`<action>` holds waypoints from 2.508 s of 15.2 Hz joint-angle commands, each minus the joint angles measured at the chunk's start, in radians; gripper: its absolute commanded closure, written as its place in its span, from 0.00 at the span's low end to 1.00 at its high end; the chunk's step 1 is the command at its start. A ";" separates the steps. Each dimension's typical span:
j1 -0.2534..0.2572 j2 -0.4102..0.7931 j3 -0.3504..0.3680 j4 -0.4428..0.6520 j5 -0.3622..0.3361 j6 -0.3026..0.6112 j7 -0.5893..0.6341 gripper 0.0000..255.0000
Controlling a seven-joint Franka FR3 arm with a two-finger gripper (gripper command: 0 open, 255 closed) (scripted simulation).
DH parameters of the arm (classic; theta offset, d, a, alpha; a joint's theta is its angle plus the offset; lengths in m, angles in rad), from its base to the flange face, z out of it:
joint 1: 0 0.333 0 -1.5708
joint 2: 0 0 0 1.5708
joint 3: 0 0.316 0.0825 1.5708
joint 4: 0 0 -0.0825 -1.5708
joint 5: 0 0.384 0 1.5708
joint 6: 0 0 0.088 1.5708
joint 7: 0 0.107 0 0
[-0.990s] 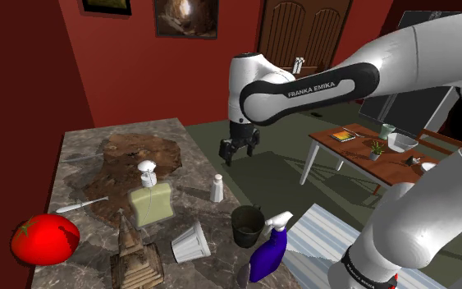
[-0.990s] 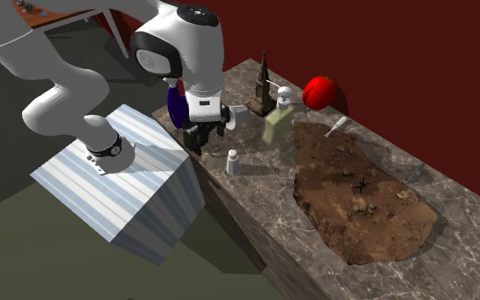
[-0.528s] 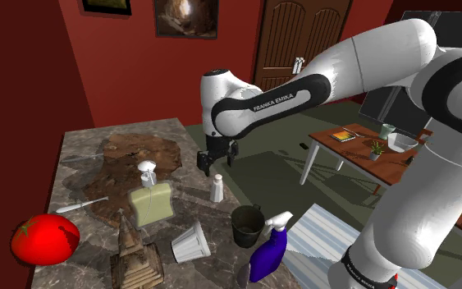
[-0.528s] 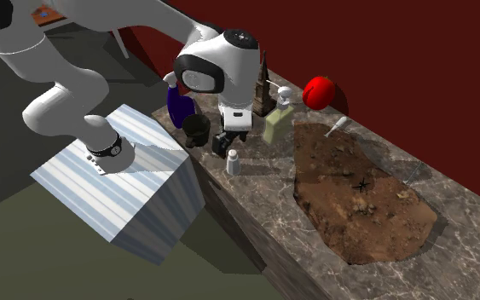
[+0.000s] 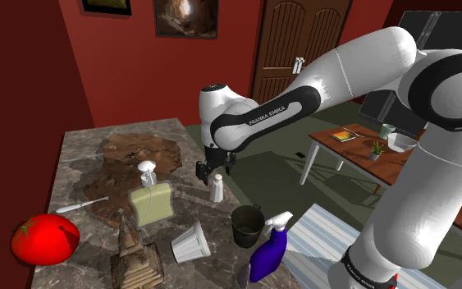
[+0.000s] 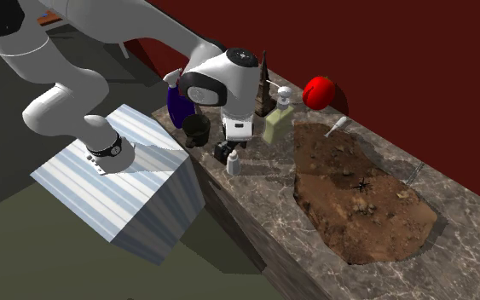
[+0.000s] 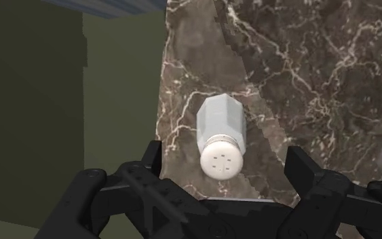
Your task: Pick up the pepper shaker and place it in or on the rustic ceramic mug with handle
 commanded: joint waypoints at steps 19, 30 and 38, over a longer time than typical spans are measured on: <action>-0.001 -0.008 0.000 0.011 0.004 -0.019 -0.004 1.00; -0.002 -0.071 -0.001 0.094 0.029 -0.161 -0.030 1.00; -0.002 -0.100 -0.002 0.171 0.040 -0.265 -0.043 1.00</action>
